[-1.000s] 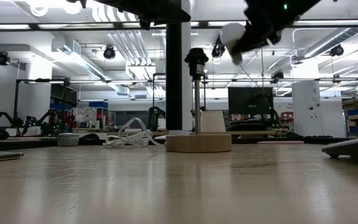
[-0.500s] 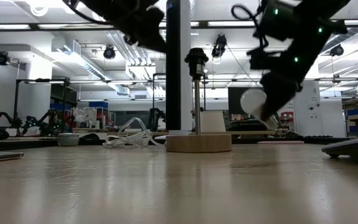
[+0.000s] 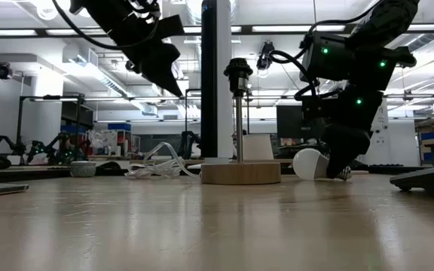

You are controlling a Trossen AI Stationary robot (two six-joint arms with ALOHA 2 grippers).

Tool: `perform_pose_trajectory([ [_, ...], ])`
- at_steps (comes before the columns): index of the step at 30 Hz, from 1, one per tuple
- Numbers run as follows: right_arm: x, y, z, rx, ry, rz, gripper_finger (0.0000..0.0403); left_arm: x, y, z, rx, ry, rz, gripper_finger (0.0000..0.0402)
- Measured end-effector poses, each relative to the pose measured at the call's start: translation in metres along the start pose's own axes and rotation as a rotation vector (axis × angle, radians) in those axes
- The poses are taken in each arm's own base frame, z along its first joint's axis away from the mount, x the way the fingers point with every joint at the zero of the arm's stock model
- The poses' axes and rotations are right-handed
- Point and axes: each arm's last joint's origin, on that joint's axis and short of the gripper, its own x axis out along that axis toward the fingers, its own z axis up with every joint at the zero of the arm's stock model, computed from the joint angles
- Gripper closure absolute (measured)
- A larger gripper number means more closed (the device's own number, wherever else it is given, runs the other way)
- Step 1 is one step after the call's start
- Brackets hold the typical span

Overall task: Screw lightbulb
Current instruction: Remove the lightbulb from the lamp, then return to Home Position

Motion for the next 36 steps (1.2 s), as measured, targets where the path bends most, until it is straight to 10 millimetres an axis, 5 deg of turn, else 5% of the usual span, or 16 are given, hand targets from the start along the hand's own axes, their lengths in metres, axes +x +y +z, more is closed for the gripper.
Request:
perform_pose_trajectory([
  [22,-0.035,-0.014,0.006,0.047,-0.139,0.084,0.0180,0.003,-0.002,-0.010,-0.015,0.008,0.000,0.0401],
  [30,-0.078,-0.038,-0.003,0.133,-0.202,0.091,0.0199,-0.046,0.018,-0.007,-0.069,-0.098,-0.048,0.0401],
  [36,-0.116,-0.047,-0.016,0.125,-0.429,0.145,0.0203,-0.080,0.036,-0.027,-0.112,-0.243,-0.081,0.0401],
])
